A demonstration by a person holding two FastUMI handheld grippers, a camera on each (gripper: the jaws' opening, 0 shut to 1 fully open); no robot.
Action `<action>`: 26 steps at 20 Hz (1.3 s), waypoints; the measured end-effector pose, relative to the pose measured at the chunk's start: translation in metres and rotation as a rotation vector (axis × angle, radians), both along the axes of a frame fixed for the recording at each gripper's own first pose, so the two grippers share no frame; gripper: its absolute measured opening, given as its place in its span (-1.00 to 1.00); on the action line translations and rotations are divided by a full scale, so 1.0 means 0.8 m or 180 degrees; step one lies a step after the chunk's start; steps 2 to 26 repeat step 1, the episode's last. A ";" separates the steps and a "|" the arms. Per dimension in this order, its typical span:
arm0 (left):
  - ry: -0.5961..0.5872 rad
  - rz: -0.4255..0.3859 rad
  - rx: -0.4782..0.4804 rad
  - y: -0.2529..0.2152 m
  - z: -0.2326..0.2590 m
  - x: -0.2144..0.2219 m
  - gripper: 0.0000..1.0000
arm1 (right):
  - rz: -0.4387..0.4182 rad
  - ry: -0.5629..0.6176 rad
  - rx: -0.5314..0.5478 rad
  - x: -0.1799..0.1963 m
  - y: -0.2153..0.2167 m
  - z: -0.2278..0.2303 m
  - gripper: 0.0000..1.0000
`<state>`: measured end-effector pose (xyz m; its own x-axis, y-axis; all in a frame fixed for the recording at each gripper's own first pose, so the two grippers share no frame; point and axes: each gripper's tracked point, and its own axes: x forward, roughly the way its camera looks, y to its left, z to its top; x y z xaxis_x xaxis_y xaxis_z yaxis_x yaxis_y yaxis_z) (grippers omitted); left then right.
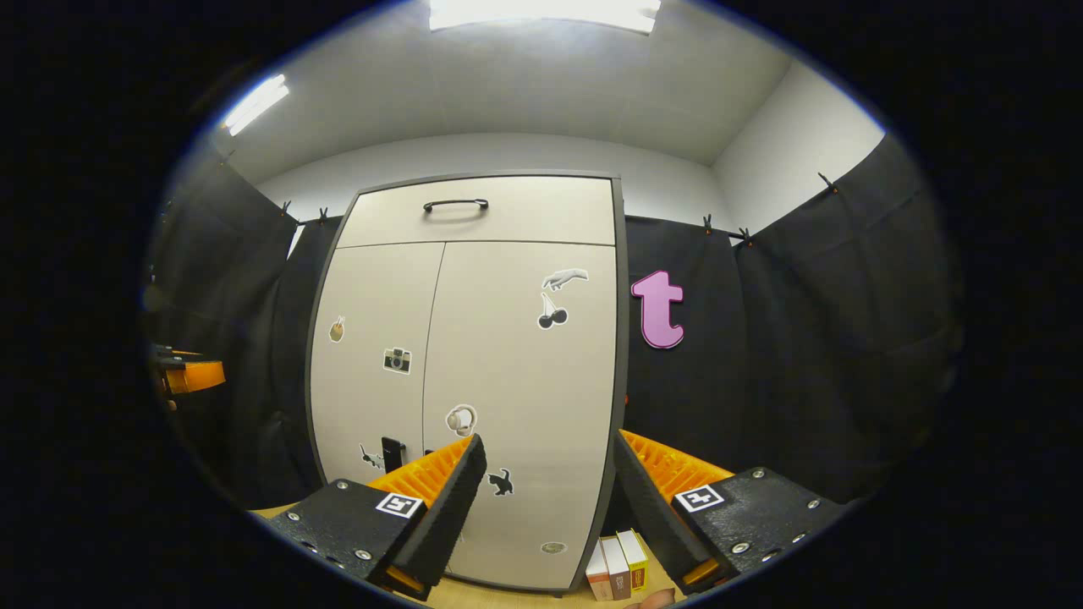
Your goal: Grab one shoe with the right hand and put it into the shoe cabinet, grab the other shoe with the left hand and put it into the shoe cabinet; then close the right door with the right hand and the left door with the left hand.
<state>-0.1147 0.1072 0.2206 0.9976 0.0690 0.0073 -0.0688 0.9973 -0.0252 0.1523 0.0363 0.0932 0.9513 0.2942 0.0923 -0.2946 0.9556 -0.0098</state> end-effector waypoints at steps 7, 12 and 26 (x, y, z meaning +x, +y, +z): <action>0.0010 0.0021 0.0004 0.008 -0.001 -0.003 0.92 | 0.0019 0.0014 -0.0018 0.000 0.007 -0.001 0.85; 0.0010 0.0021 0.0004 0.008 -0.001 -0.003 0.92 | 0.0019 0.0014 -0.0018 0.000 0.007 -0.001 0.85; 0.0010 0.0021 0.0004 0.008 -0.001 -0.003 0.92 | 0.0019 0.0014 -0.0018 0.000 0.007 -0.001 0.85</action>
